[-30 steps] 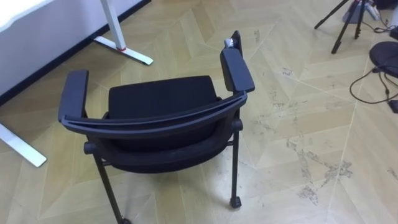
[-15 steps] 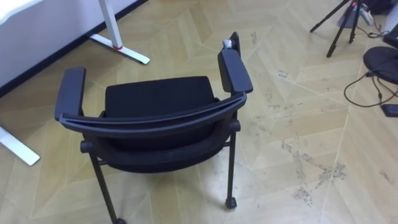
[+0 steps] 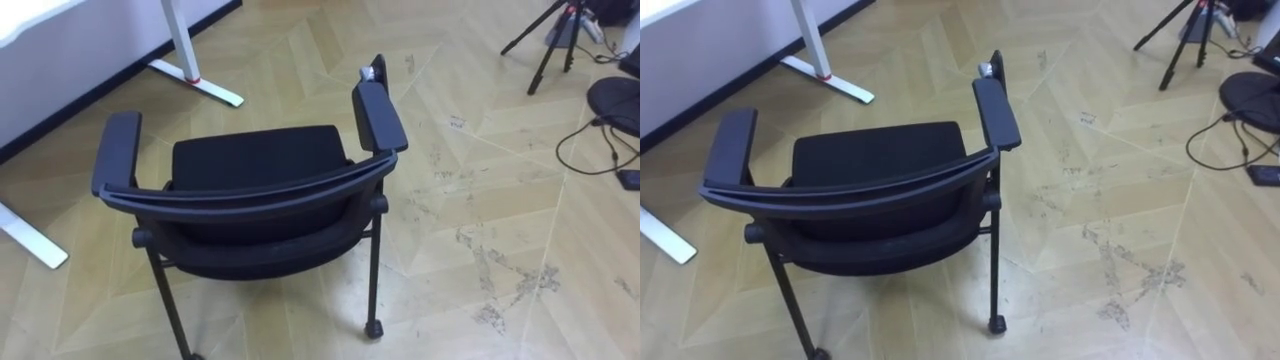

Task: Push chair

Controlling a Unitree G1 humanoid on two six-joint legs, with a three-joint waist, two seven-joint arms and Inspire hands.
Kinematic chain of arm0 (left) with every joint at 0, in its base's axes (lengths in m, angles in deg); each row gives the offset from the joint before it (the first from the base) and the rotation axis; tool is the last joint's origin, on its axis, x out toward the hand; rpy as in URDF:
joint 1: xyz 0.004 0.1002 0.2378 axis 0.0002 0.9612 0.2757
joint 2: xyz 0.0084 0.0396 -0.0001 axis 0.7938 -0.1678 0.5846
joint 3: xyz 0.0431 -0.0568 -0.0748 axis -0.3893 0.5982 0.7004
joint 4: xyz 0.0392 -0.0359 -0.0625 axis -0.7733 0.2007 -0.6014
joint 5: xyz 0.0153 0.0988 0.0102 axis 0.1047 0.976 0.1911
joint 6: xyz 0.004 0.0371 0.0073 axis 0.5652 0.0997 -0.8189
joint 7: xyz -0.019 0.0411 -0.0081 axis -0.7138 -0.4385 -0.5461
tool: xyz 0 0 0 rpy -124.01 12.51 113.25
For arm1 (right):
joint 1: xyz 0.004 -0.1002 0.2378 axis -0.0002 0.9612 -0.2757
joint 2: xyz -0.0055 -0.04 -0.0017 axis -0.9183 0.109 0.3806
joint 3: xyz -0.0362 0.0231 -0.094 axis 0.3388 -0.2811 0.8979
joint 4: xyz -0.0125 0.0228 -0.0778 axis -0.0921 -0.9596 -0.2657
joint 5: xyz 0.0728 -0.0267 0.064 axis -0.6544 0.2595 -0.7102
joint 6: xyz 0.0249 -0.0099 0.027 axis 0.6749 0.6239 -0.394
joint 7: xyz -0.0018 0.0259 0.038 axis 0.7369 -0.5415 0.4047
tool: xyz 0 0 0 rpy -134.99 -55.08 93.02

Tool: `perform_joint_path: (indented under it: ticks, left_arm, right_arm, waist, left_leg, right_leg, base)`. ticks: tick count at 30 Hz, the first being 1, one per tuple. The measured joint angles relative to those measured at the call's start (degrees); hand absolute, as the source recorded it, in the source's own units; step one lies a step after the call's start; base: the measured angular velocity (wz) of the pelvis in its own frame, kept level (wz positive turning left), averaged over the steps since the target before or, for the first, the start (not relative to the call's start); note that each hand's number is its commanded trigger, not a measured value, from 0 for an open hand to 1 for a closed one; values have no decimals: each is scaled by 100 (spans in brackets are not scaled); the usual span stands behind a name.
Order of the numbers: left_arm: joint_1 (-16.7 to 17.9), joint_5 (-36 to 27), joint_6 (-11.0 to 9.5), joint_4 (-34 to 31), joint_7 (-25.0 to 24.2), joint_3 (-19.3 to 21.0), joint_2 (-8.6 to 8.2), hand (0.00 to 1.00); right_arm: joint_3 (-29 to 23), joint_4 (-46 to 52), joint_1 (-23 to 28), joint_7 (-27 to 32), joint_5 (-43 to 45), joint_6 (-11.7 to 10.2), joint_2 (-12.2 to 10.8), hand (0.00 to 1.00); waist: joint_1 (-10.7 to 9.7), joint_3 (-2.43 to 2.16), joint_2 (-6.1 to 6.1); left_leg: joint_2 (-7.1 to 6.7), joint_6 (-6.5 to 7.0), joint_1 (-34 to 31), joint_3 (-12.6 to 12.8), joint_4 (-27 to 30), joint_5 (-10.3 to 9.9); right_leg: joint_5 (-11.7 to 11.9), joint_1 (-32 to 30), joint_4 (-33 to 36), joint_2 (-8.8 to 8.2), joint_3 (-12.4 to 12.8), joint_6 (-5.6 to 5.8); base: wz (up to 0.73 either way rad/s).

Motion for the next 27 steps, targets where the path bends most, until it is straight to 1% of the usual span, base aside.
perform_joint_path:
  ticks: [2,3,5,7,8,9,10,11,13,14,15,16,17,18,19,20,21,22,23,25,26,27]
  left_arm:
    - [22,114,-5,-2,64,7,0,0]
    - [85,126,-12,-56,137,5,0,0]
    - [158,241,-84,-158,237,5,12,0]
    - [226,555,-233,-272,352,21,18,0]
    - [295,780,-313,-348,403,70,10,0]
    - [312,870,-356,-350,422,103,7,0]
    - [346,1002,-381,-353,502,127,7,0]
    - [376,1049,-384,-359,536,127,8,0]
    - [590,1190,-390,-387,609,127,8,0]
    - [650,1219,-389,-381,626,127,8,0]
    - [763,1231,-387,-384,647,127,12,0]
    - [876,1232,-385,-385,649,126,23,0]
    - [929,1242,-384,-383,649,127,31,0]
    - [1003,1312,-376,-375,649,131,48,0]
    - [1057,1430,-375,-390,650,216,65,0]
    - [1140,1560,-372,-521,681,359,67,0]
    - [1189,1628,-374,-602,709,409,76,0]
    - [1272,1740,-379,-752,794,519,84,0]
    - [1307,1770,-381,-834,856,564,85,0]
    - [1329,2175,-424,-1063,1224,778,95,0]
    - [1320,2285,-447,-1120,1319,820,99,0]
    - [1310,2493,-499,-1244,1520,859,121,0]
  right_arm:
    - [3,-2,1,-11,52,-39,18,0]
    - [3,-3,-18,-16,55,-80,28,0]
    - [3,-12,-60,-21,67,-88,47,0]
    - [5,-30,-110,-36,84,-142,68,0]
    - [1,-30,-123,-53,112,-155,81,0]
    - [-2,-30,-125,-58,133,-164,85,0]
    - [-1,-28,-121,-53,178,-199,87,0]
    - [-1,-27,-120,-52,191,-206,88,0]
    - [-1,-23,-126,-51,196,-208,95,0]
    - [-1,-23,-126,-50,192,-210,100,0]
    - [-2,-23,-123,-43,193,-234,108,0]
    - [-3,-21,-120,-29,211,-245,124,0]
    - [-2,-19,-127,-24,268,-247,138,0]
    - [-1,-29,-178,-23,400,-250,166,0]
    - [-21,-33,-224,-22,488,-265,194,0]
    - [-39,-32,-242,-30,532,-274,230,0]
    - [-46,-32,-264,-31,542,-282,249,0]
    - [-52,-31,-274,-29,571,-340,294,0]
    - [-51,-31,-311,-30,587,-361,321,0]
    - [-56,-18,-441,-20,719,-440,425,0]
    - [-58,-8,-444,-17,743,-463,447,0]
    - [-58,-2,-445,-9,783,-495,497,0]
  waist:
    - [11,3,18]
    - [18,3,34]
    - [15,4,59]
    - [35,4,86]
    - [60,-3,109]
    - [76,1,107]
    - [141,1,98]
    - [162,-7,113]
    - [206,-48,113]
    - [217,-55,123]
    - [219,-58,123]
    - [260,-61,138]
    - [317,-65,149]
    - [388,-52,158]
    - [425,-41,176]
    - [484,-27,147]
    - [498,-33,168]
    - [501,-23,153]
    - [506,-22,163]
    - [543,-21,186]
    - [572,-23,207]
    - [625,-34,240]
  left_leg:
    - [0,0,-7,-12,5,0]
    - [-1,0,-20,-33,12,0]
    - [-1,0,-56,-66,19,0]
    - [0,0,-110,-143,33,0]
    - [2,-2,-125,-169,37,1]
    - [2,-2,-136,-187,41,2]
    - [2,-4,-151,-207,44,2]
    - [2,-4,-164,-229,45,3]
    - [0,-5,-195,-319,66,3]
    - [0,-5,-194,-341,72,3]
    - [-4,-5,-192,-428,93,3]
    - [-7,-5,-193,-489,96,3]
    - [-8,-6,-193,-492,100,3]
    - [-12,-8,-197,-528,117,2]
    - [-29,-7,-195,-615,131,2]
    - [-52,-7,-183,-674,148,2]
    - [-64,-7,-182,-719,164,2]
    - [-97,-5,-184,-813,174,3]
    - [-110,-5,-191,-839,177,3]
    - [-151,-5,-242,-923,195,2]
    - [-150,-6,-246,-926,202,2]
    - [-151,-11,-249,-937,201,5]
  right_leg:
    - [0,1,0,0,-10,0]
    - [0,0,0,0,-12,0]
    - [0,-5,-1,0,-37,0]
    - [0,-7,-4,-3,-124,0]
    - [-3,-7,-5,-3,-165,4]
    - [-4,-7,-5,-3,-179,6]
    - [-9,-7,-5,-4,-204,12]
    - [-9,-7,-7,-5,-231,12]
    - [-21,15,-8,-6,-287,30]
    - [-25,28,-9,-7,-305,36]
    - [-34,75,-9,-16,-395,50]
    - [-40,103,-7,-22,-442,57]
    - [-43,105,-8,-22,-453,57]
    - [-43,128,-9,-26,-466,57]
    - [-51,189,-11,-42,-563,68]
    - [-80,248,-18,-62,-610,70]
    - [-87,287,-31,-72,-665,74]
    - [-108,359,-62,-95,-768,78]
    - [-115,384,-90,-101,-798,75]
    - [-209,400,-99,-136,-880,50]
    - [-218,399,-99,-134,-878,43]
    - [-226,405,-97,-133,-881,39]
  base:
    - [4]
    - [7]
    - [10]
    - [15]
    - [13]
    - [10]
    - [10]
    - [17]
    - [19]
    - [23]
    - [30]
    - [27]
    - [17]
    - [21]
    - [33]
    - [37]
    - [38]
    - [30]
    - [28]
    - [18]
    - [12]
    - [4]
